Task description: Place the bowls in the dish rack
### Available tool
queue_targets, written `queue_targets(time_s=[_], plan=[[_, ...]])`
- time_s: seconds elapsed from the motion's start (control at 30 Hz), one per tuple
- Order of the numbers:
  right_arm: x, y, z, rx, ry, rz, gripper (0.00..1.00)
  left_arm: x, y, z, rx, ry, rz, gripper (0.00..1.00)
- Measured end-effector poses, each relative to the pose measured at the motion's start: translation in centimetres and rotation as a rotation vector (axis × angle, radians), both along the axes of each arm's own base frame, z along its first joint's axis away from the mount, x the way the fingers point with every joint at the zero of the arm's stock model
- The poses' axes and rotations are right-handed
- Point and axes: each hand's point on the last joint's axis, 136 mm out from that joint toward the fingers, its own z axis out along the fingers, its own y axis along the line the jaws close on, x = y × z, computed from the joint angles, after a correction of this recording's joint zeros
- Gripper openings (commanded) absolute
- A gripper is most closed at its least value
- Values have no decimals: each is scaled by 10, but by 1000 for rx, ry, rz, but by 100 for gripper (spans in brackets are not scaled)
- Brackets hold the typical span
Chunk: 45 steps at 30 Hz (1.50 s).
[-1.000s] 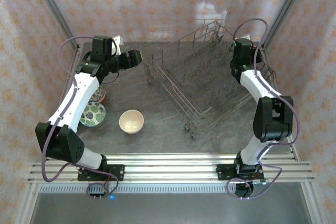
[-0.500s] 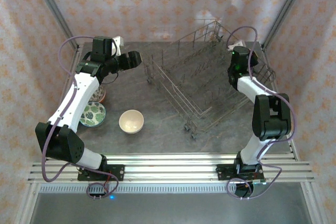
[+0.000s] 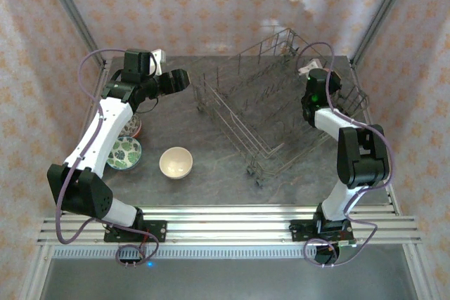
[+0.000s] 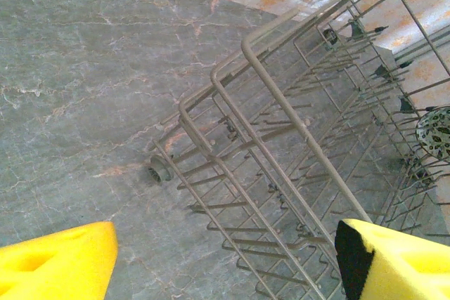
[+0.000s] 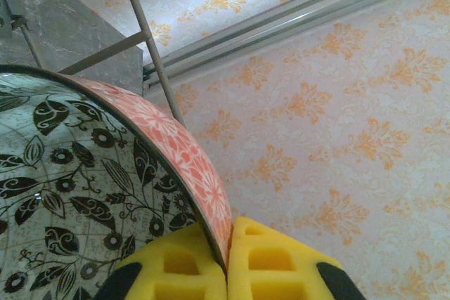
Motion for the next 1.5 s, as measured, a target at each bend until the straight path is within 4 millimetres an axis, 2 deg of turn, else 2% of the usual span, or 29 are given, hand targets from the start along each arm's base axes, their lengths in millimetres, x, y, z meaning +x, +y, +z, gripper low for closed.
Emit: queue_targets(time_s=[0.23, 0.4, 0.6, 0.67, 0.83, 0.93, 0.97, 1.1, 1.17, 1.37, 1.5], plan=[[-5, -3, -10, -7, 47, -21, 38, -3, 1, -2, 3, 3, 2, 82], [-8, -4, -19, 2, 75, -40, 44, -9, 2, -3, 3, 6, 3, 82], [-13, -4, -36, 26, 121, -56, 61, -14, 5, -9, 13, 21, 14, 82], [-15, -4, -41, 42, 136, -63, 64, -15, 8, -11, 24, 30, 26, 82], [-15, -5, -38, 82, 140, -90, 74, -17, 24, -25, 36, 69, 82, 82], [-14, -7, -34, 112, 134, -108, 88, -23, 36, -35, 37, 105, 122, 82], [-14, -7, -33, 122, 132, -112, 89, -26, 39, -37, 42, 114, 134, 82], [-16, -8, -30, 170, 126, -130, 100, -42, 51, -44, 68, 153, 172, 83], [-22, -8, -27, 195, 128, -131, 99, -54, 55, -50, 82, 179, 185, 83], [-35, 1, -19, 276, 128, -116, 99, -97, 68, -93, 119, 358, 231, 81], [-38, 3, -19, 307, 127, -131, 99, -122, 69, -123, 135, 479, 228, 73]])
